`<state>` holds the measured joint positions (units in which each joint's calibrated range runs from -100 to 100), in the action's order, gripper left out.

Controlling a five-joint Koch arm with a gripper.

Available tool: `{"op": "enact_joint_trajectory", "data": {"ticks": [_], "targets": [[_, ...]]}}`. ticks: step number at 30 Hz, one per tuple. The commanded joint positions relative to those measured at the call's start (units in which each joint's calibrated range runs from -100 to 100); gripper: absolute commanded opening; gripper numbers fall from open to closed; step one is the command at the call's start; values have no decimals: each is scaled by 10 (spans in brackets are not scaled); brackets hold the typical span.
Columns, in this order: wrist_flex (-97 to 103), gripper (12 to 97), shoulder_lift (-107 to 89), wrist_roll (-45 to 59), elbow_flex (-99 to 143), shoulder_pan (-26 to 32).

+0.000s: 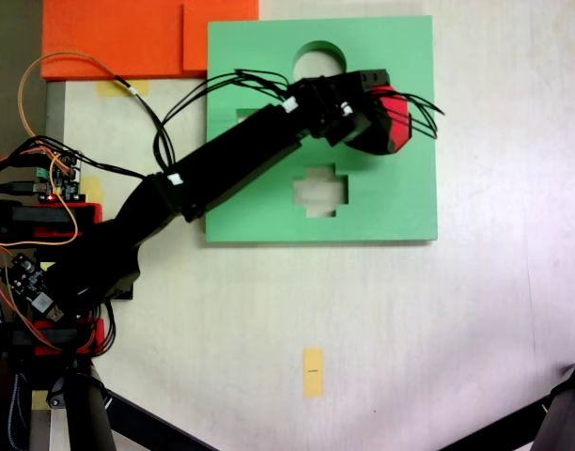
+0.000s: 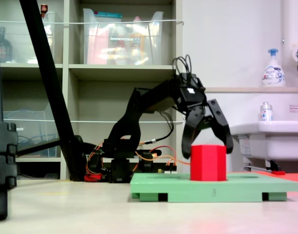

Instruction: Put the octagonal pillar block into the corresponding hole

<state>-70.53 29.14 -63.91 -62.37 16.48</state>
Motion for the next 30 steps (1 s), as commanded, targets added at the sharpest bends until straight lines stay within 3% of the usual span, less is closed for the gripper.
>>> {"op": "enact_joint_trajectory", "data": {"ticks": [1,10,21,30], "targets": [[39,415,5,7,-43,1],[29,432,41,6,-43,2],[-47,815,-6,-16,-52,1],[-174,817,-284,14,-59,4]]}}
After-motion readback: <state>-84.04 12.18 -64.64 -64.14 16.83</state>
